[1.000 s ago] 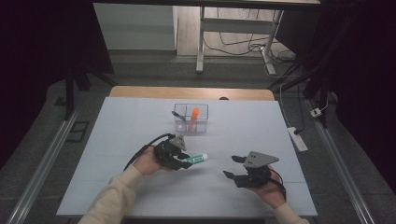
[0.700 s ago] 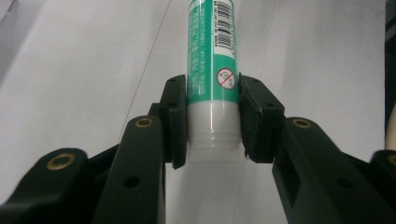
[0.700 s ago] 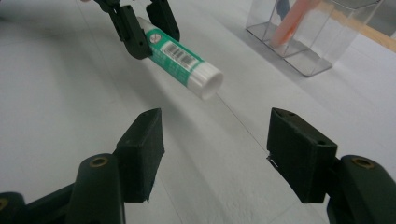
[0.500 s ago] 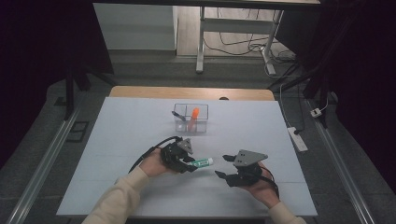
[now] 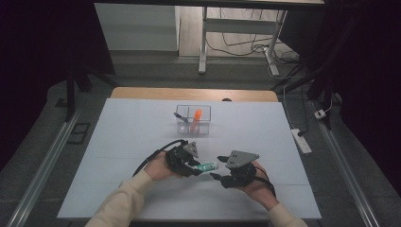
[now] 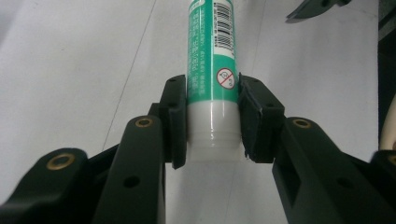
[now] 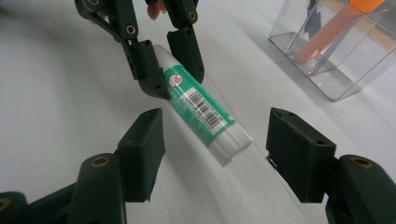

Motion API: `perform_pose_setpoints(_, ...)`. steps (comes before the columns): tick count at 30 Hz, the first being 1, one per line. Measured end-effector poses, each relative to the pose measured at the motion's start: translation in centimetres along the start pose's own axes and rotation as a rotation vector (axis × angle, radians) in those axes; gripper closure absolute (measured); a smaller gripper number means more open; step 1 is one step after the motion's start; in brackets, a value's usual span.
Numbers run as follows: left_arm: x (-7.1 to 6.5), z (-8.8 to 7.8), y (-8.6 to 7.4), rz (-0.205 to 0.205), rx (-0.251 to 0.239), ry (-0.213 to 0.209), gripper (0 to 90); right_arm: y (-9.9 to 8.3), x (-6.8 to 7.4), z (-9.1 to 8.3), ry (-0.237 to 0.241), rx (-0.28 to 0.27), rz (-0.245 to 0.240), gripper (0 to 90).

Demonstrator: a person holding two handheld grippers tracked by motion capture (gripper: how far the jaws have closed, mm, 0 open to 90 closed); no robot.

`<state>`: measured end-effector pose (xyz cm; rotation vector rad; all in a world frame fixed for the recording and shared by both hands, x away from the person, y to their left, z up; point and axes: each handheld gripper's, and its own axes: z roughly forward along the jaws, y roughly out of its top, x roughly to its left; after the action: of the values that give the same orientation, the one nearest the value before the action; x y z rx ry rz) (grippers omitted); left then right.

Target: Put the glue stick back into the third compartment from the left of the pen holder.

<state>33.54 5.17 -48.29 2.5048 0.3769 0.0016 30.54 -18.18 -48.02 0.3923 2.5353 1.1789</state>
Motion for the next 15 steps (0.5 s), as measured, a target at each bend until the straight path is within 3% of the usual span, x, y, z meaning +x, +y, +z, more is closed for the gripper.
perform_pose_setpoints(6, -0.1, 0.2, 0.1, -0.003, -0.001, -0.001, 64.5, 0.4, 0.0, 0.4, 0.016, 0.004, -0.005, 38.2)
perform_pose_setpoints(15, -0.2, 0.1, 0.2, 0.011, -0.008, -0.006, 64.5, 0.5, 0.2, 1.7, 0.036, 0.063, -0.089, 40.7)
